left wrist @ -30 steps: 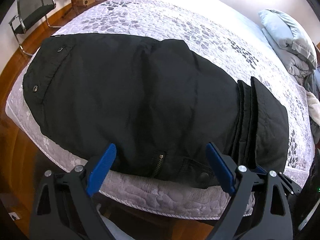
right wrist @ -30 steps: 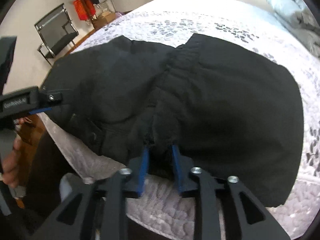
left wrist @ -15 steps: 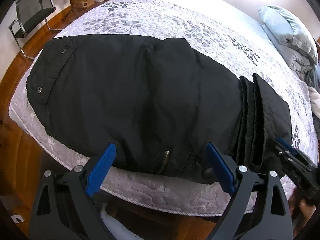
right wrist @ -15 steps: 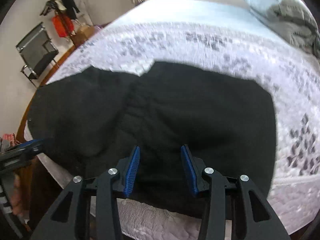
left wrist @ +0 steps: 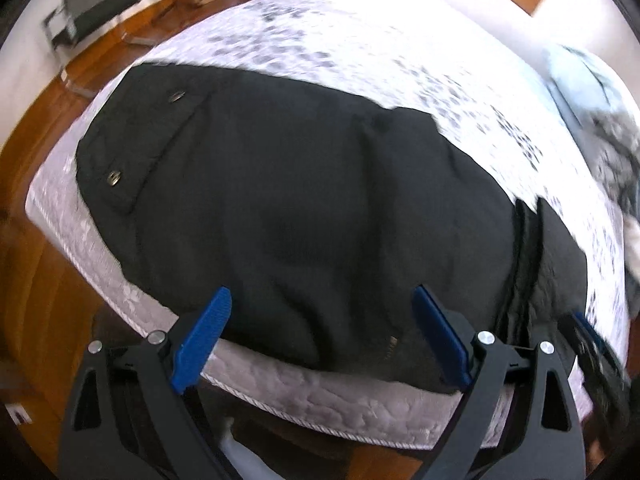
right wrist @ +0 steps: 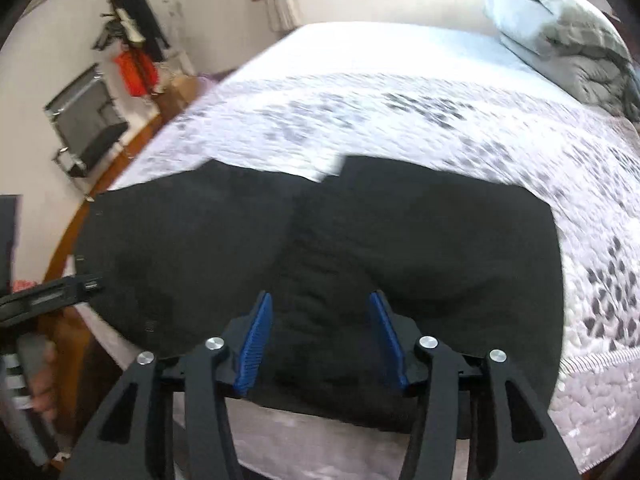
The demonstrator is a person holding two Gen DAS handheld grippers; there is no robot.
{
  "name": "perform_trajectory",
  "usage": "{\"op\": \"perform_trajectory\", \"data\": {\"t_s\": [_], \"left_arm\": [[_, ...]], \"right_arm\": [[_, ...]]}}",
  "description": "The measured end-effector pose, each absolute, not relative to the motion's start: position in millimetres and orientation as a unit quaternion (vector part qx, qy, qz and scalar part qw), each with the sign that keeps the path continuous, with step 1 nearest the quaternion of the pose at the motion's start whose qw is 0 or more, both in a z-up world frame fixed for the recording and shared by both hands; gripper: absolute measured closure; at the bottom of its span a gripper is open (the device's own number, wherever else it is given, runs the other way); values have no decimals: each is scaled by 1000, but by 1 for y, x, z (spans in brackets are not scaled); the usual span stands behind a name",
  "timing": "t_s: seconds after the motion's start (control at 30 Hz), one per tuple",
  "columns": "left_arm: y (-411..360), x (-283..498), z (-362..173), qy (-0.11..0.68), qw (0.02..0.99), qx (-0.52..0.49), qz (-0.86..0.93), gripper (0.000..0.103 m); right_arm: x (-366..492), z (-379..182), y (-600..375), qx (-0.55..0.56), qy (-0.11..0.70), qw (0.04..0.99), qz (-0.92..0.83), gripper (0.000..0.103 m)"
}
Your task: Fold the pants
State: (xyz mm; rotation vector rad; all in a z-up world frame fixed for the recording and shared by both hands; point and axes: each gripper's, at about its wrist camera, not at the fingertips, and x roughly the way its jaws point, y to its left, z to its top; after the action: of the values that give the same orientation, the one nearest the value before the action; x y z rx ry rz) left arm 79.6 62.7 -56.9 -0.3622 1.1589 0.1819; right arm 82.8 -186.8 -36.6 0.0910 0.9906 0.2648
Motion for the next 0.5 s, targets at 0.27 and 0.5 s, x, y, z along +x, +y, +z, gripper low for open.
{"op": "perform_trajectory", "data": {"t_s": [0.27, 0.5], "left_arm": [[101, 78, -62, 553, 803, -182, 126, 12], [178, 78, -91, 551, 771, -264, 176, 12]], "right_arm": [[88, -48, -88, -62, 514, 840, 163, 52], [90, -59, -57, -74, 529, 825, 183, 49]]}}
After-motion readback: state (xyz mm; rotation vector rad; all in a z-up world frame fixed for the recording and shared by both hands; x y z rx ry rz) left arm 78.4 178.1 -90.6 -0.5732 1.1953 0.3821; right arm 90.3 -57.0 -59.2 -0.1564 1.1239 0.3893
